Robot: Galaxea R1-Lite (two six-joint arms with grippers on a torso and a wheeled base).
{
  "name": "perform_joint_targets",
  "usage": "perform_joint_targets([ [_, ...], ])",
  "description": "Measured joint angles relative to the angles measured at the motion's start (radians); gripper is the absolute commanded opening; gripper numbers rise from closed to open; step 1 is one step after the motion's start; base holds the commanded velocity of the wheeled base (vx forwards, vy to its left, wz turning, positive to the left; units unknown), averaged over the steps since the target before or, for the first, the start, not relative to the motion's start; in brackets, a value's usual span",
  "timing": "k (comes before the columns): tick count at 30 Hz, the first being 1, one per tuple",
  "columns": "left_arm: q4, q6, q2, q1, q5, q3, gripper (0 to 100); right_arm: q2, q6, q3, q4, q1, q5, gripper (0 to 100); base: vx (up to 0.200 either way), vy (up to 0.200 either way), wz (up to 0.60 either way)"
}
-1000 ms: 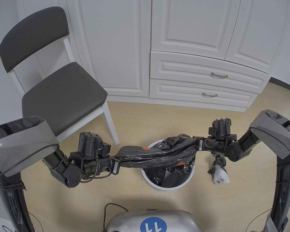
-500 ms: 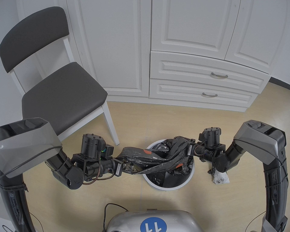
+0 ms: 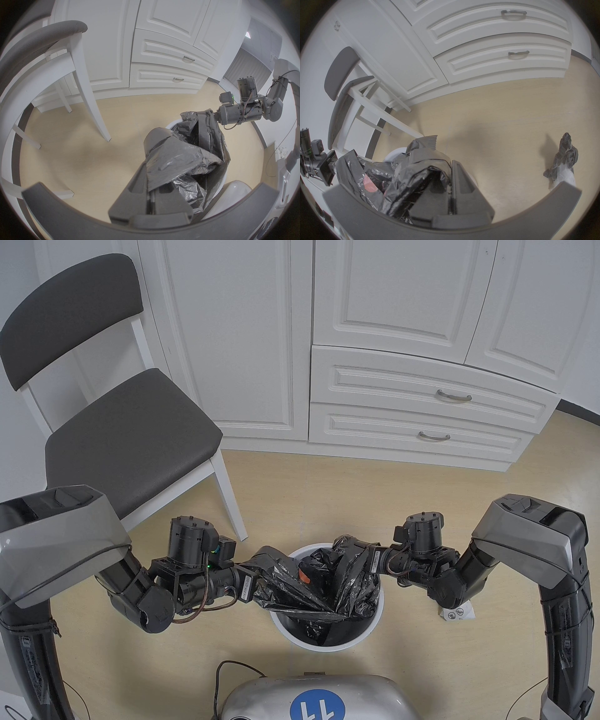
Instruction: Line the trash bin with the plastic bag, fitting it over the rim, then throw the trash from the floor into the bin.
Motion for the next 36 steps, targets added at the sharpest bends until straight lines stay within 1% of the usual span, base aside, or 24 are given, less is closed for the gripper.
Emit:
perform_joint_targets([
  [7,-0.01,0.0,0.001,0.0,0.0,-0.001,0,-0.023,-0.001,0.039,-0.041,0.021,0.001,0,0.0,0.0,0.0],
  [16,-0.025,-0.002,0.0,0.001,0.0,-0.003,0,-0.055,-0.005,0.111,-0.095,0.086,0.005,0,0.0,0.0,0.0],
  [22,-0.039,-0.013,-0.002,0.001,0.001,0.0,0,-0.033,-0.009,0.13,-0.097,0.12,0.021,0,0.0,0.0,0.0],
  [29,-0.053,-0.015,-0.008,0.001,0.001,0.003,0,0.033,-0.008,0.079,-0.07,0.129,0.034,0,0.0,0.0,0.0],
  [36,-0.075,-0.018,-0.017,0.002,0.002,0.007,0,0.103,0.0,-0.045,0.053,0.13,0.036,0,0.0,0.0,0.0],
])
